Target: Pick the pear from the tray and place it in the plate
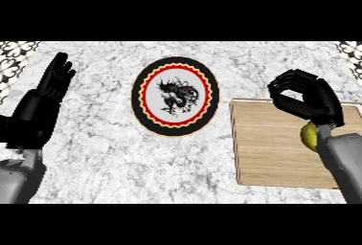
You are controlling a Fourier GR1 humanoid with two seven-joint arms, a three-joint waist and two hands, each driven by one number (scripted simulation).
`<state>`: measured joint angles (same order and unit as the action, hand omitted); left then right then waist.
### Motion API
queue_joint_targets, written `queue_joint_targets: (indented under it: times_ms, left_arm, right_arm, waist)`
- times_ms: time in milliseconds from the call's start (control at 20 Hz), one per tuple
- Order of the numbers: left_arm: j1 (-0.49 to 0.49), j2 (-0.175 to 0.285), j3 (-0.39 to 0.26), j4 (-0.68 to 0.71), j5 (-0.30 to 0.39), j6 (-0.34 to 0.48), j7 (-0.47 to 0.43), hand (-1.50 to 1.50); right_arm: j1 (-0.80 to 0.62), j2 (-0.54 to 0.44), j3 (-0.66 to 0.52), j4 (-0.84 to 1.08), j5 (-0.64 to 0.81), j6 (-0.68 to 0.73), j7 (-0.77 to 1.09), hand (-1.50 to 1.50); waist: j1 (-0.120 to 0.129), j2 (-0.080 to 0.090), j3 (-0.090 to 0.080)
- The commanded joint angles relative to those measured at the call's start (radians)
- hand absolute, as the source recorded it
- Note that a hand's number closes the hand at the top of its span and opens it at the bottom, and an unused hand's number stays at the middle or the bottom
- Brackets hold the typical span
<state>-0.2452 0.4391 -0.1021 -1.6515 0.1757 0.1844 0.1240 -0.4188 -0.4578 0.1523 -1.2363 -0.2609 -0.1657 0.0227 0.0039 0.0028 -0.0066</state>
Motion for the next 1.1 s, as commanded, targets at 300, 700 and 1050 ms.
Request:
queue_joint_targets:
  times_ms: [300,700,1050]
  left_arm:
    - [0.014,0.057,0.066,0.003,0.06,-0.113,-0.008,0.0]
    - [-0.052,-0.006,0.059,0.047,0.031,-0.095,0.01,0.0]
    - [-0.009,-0.004,0.06,0.069,0.017,-0.117,-0.049,0.0]
  right_arm:
    - [0.154,0.214,-0.209,-0.09,-0.112,-0.235,-0.233,-1.5]
    - [0.14,-0.157,-0.212,-0.184,-0.001,-0.157,0.13,-1.5]
    - [0.175,-0.434,-0.123,-0.171,-0.044,0.195,0.46,-1.5]
  waist:
    - [-0.013,-0.007,0.007]
    - [-0.02,-0.008,0.004]
    - [-0.021,-0.005,0.003]
